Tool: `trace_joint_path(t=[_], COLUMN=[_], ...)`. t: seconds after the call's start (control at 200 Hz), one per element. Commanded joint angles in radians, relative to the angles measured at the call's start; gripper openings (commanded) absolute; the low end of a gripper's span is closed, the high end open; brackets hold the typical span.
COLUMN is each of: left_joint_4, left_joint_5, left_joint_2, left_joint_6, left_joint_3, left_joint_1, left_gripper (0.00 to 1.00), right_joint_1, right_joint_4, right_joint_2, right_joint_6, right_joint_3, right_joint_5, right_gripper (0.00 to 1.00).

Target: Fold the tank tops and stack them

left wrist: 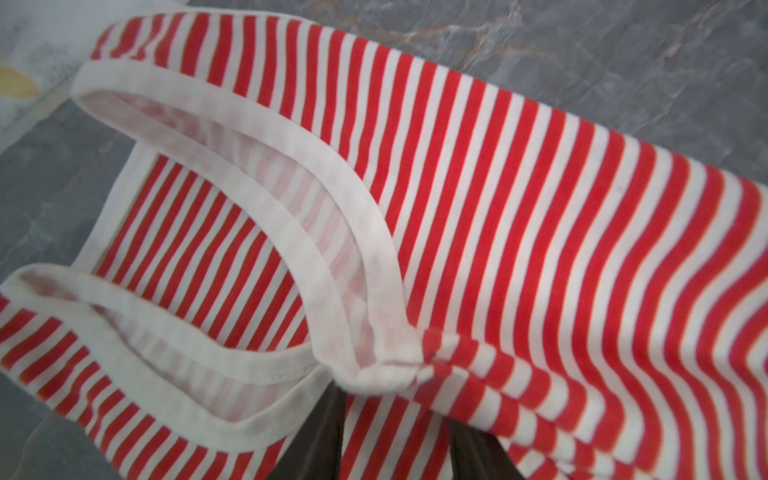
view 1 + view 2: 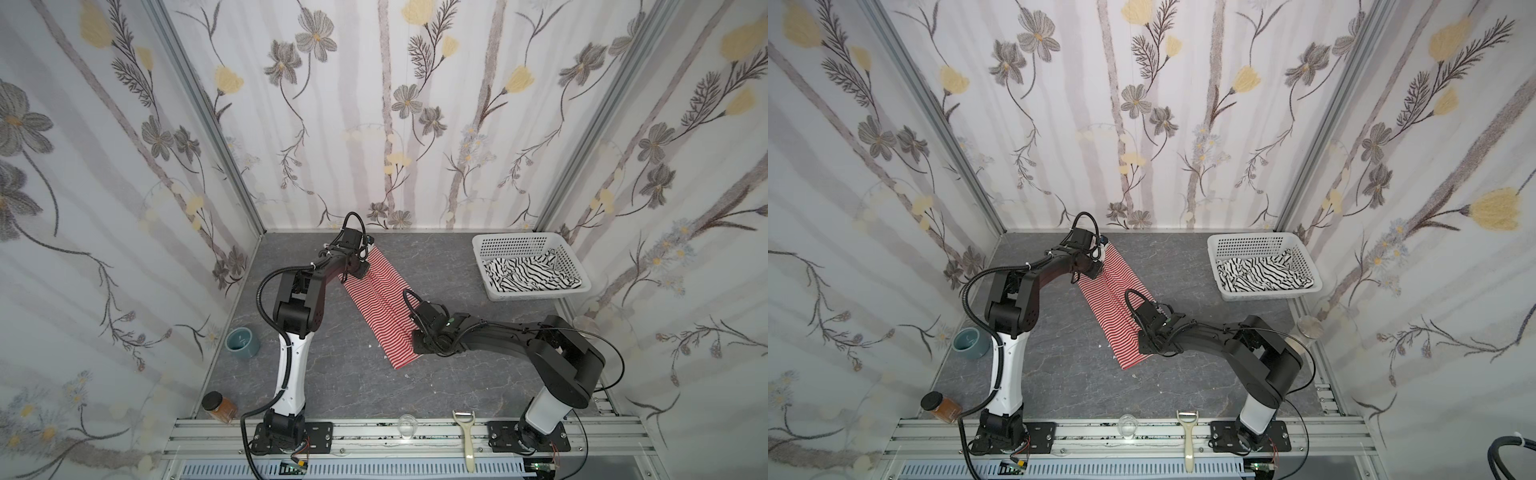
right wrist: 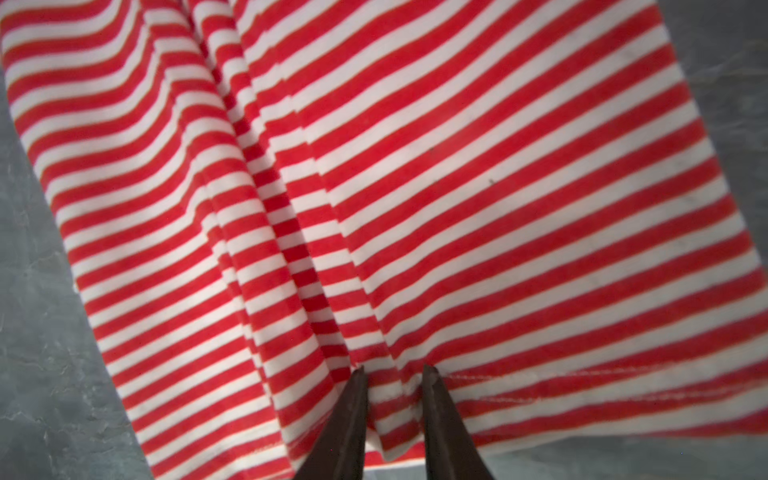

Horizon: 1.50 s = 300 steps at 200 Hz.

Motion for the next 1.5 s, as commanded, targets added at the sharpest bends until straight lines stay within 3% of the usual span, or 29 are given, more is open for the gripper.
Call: trace_joint_path(t=[0.0, 0.11, 0.22, 0.4, 0.665, 1.094, 1.309, 1.494], left_joint_4=[-0.073, -0.073, -0.073, -0.071, -0.044, 0.019, 0.024, 0.021], left_joint_5=[-0.073, -0.069, -0.057, -0.005, 0.024, 0.000, -0.014, -0.001], left_joint_2=[0.028, 0.010, -0.056, -0.217, -0.322, -0.310, -0.268, -0.236], left_joint_6=[0.026, 0.023, 0.023, 0.000, -0.036, -0.030, -0.009, -0.002], left_joint_3=[0.026, 0.025, -0.008, -0.135, -0.360, -0.477, -0.429, -0.394], left_joint_1=[-0.016, -0.024, -0.023, -0.019, -0.015, -0.013, -0.013, -0.026], left_gripper=[0.42, 0.42, 0.42, 0.42, 0.41, 0.41, 0.41, 0.41], right_joint_1=[0.091, 0.190, 0.212, 0.135, 0.002, -0.040, 0.035, 0.126], right_joint_4=[-0.135, -0.180, -0.228, -0.203, -0.130, -0.025, -0.031, -0.064], right_joint_2=[0.026, 0.055, 0.017, -0.056, -0.009, 0.053, -0.019, -0.030], right_joint_6=[0.103, 0.112, 0.080, 0.043, -0.044, -0.044, 0.033, 0.102], right_joint_3=[0.021, 0.122, 0.197, 0.185, 0.170, 0.078, -0.020, -0.010], right_joint_5=[-0.047, -0.067, 0.000, 0.043, 0.048, -0.040, -0.065, -0.075], right_gripper=[0.26, 0.26, 0.28, 0.32, 0.32, 0.35, 0.36, 0.37])
